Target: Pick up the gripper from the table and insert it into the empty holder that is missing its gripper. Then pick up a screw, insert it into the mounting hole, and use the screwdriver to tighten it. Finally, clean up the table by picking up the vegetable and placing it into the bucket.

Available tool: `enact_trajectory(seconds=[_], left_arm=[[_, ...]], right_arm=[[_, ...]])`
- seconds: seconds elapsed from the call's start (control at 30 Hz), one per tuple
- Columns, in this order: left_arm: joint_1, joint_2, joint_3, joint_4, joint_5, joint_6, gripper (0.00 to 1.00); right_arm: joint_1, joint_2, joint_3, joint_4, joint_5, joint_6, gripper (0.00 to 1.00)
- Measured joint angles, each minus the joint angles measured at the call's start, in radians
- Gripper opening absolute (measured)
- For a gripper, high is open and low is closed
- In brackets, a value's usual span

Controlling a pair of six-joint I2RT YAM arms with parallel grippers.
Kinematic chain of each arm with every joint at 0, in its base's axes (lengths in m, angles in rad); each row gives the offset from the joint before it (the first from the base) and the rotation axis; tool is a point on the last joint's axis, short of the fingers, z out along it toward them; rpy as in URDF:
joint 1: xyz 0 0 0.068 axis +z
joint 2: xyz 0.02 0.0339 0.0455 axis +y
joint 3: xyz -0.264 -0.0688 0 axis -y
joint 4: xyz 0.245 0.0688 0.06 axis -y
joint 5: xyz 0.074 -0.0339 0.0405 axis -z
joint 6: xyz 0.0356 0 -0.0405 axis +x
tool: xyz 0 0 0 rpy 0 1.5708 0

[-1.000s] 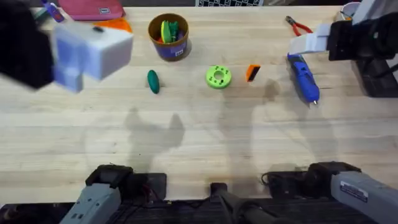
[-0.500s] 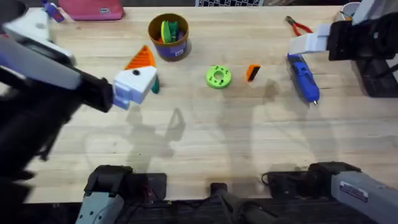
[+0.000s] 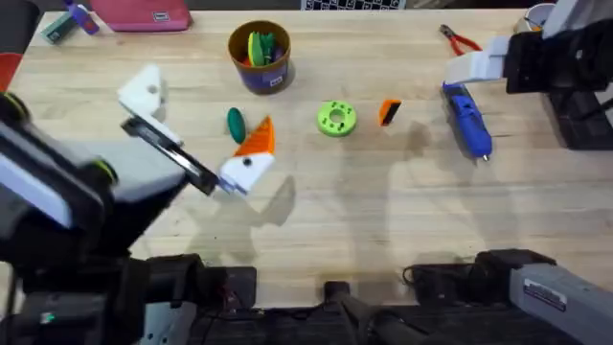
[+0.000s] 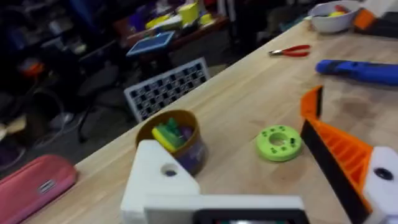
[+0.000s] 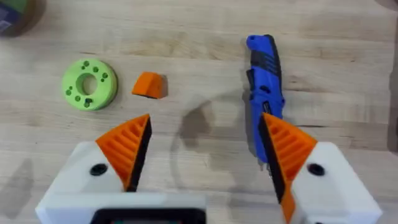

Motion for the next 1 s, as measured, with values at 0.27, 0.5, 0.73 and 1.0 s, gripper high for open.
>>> enact_trajectory(seconds=[0.27,0.5,0.73,1.0], left_arm=[[-0.005,-0.13,-0.185,0.151,0.245,0.0,0.985],[-0.086,-0.223,-0.253,0.189,0.349,-0.035,0.985],[-0.113,-0.226,-0.31,0.314,0.373,-0.117,0.985],[-0.111,-0.226,-0.332,0.354,0.379,-0.221,0.985]], right_arm=[[0.0,0.0,0.0,0.0,0.0,0.0,0.994],[0.0,0.0,0.0,0.0,0.0,0.0,0.994],[0.0,0.0,0.0,0.0,0.0,0.0,0.994],[0.0,0.0,0.0,0.0,0.0,0.0,0.993]])
